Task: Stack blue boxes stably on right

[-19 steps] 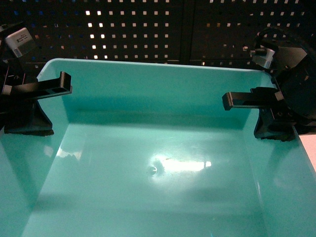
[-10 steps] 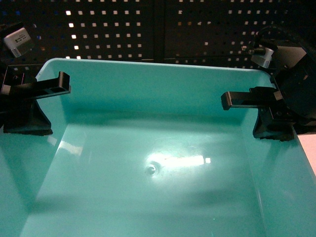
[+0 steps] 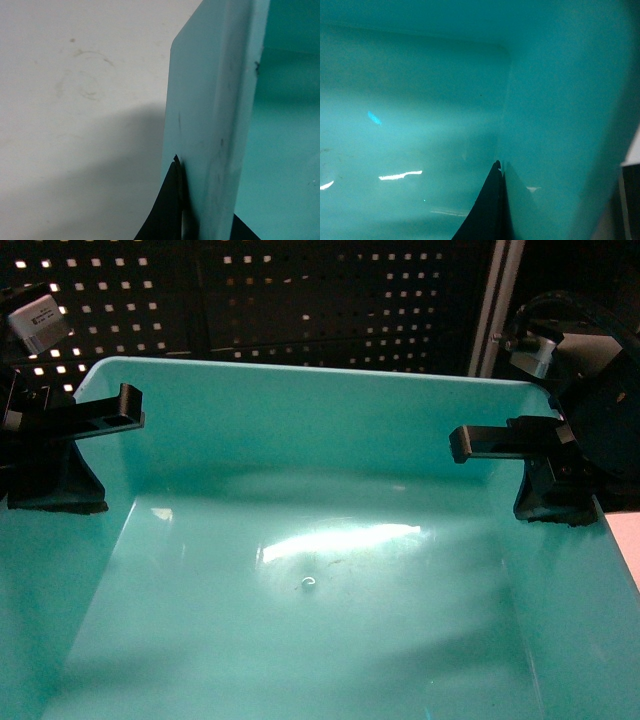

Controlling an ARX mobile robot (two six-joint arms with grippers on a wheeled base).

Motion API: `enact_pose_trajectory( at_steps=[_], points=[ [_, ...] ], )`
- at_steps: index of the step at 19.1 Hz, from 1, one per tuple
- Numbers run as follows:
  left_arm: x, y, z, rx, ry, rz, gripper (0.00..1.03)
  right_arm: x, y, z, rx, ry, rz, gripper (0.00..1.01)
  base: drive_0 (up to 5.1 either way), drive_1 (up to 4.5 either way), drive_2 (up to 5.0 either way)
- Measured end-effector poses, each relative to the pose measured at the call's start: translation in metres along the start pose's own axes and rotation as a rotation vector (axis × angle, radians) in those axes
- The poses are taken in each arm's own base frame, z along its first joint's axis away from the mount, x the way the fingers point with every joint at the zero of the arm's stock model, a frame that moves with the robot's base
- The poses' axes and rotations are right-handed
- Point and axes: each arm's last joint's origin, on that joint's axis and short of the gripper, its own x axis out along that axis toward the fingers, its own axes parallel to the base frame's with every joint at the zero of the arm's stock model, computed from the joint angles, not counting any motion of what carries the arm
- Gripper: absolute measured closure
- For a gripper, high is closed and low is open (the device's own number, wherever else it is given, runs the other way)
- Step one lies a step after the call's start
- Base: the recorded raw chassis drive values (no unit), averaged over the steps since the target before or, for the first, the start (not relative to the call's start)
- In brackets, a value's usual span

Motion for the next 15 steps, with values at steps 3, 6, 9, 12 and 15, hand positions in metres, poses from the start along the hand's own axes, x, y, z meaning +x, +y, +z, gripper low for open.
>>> enact_pose_trajectory(
  at_steps=[3,6,9,12,15],
  points=[
    [0.0,-0.0001,0.0,0.0,0.0,0.0,1.01,0.0,-0.0001,0.0001,0.0,0.0,0.0,0.99,2.3,-6.23,-0.8],
    [-0.0007,-0.0004,0.0002,0.001,-0.003,0.0,1.01,-0.0001,-0.0001,0.0002,0.0,-0.001,0.001,0.99,1.1,-4.96,-0.7],
    [-0.0014,-0.0034,-0.0003,0.008,-0.003,-0.011,1.01,-0.0024,-0.004,0.0013,0.01,-0.006,-0.006,0.99,-1.4,-1.37,-1.4],
    [-0.0013,-0.003,-0.0003,0.008,-0.003,-0.01,1.01,-0.0021,-0.0038,0.0012,0.009,-0.004,-0.004,0.99,-1.4,-1.37,-1.4],
    [-0.0013,-0.0019,0.0,0.005,-0.003,-0.007,1.01,-0.0017,-0.0032,0.0011,0.008,-0.004,-0.001,0.99,-1.4,-1.37,-1.4]
  ],
)
